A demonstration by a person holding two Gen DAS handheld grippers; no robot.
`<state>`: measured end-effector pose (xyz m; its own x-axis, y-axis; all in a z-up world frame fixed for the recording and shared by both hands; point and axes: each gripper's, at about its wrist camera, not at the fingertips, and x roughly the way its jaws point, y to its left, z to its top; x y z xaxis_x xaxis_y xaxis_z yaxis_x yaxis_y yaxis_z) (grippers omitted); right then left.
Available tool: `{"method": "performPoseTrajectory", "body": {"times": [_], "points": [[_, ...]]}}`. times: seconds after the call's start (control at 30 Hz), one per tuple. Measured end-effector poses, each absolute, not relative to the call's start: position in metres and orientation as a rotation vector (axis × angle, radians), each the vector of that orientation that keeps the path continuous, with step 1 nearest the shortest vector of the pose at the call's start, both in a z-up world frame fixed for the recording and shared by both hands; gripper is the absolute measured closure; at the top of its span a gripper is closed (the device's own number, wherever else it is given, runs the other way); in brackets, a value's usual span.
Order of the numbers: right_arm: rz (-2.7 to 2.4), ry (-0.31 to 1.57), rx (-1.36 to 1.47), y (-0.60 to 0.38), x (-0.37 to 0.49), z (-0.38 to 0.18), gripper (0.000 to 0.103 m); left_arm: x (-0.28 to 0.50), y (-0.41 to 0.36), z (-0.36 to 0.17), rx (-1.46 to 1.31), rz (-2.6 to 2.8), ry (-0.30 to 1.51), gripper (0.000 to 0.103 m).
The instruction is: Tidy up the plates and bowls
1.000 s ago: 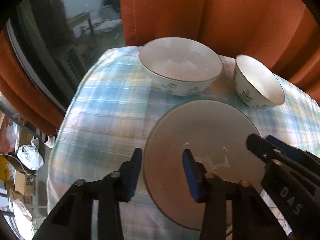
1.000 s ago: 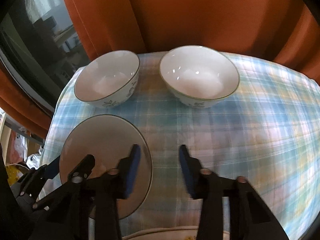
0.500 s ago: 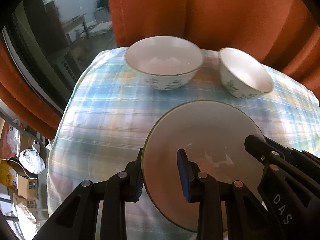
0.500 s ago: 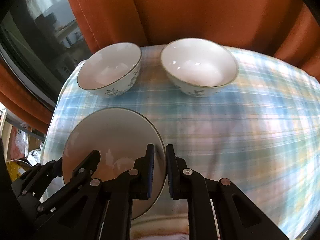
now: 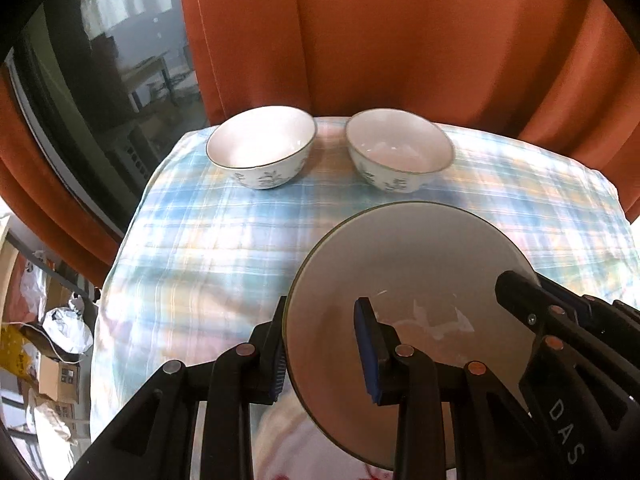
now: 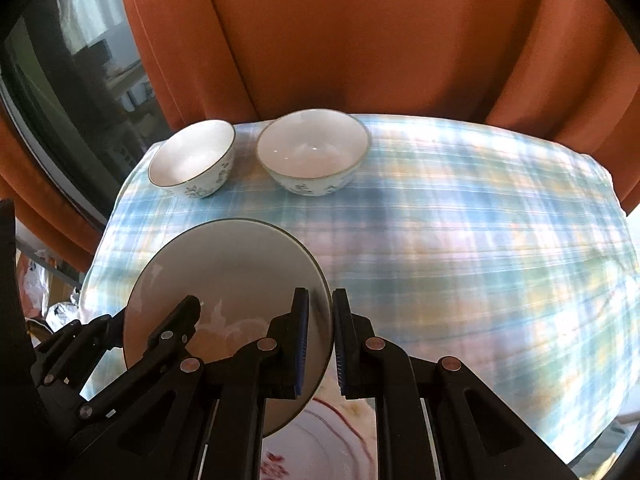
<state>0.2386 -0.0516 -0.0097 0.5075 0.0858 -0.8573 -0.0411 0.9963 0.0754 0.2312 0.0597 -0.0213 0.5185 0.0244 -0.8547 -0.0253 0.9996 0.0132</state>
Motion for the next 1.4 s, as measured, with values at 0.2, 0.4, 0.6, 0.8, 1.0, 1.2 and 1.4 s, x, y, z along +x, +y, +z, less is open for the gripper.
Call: {"method": "performPoseTrajectory", "body": {"times": [0.2,0.4,0.6,0.8,1.0,1.2,1.4], "points": [[0.104,1.016,0.047,-0.094,0.213,0.002,0.088,0.206,0.014,-0.012,-0.005,0.052,1.02,0.073],[0.102,1.032,0.043,-0.15,0.189,-0.002,0.088,0.188,-0.035,-0.019,-0.001,0.058,1.028,0.073],[0.097,1.043,0.053,-0.193,0.17,-0.018,0.088,0.173,-0.078,-0.039,-0.001,0.063,1.054,0.073],[0.094,1.063,0.051,-0.223,0.157,-0.035,0.088,0.16,-0.103,-0.059,-0.003,0.073,1.092,0.073],[0.106,1.091,0.055,-0.241,0.147,-0.052,0.088,0.15,-0.119,-0.072,0.0,0.075,1.109,0.073],[0.115,1.12,0.058,-0.253,0.143,-0.064,0.088,0.149,-0.129,-0.082,0.012,0.082,1.136,0.073],[0.114,1.136,0.042,-0.255,0.143,-0.07,0.087,0.145,-0.134,-0.082,0.02,0.064,1.131,0.071]]}}
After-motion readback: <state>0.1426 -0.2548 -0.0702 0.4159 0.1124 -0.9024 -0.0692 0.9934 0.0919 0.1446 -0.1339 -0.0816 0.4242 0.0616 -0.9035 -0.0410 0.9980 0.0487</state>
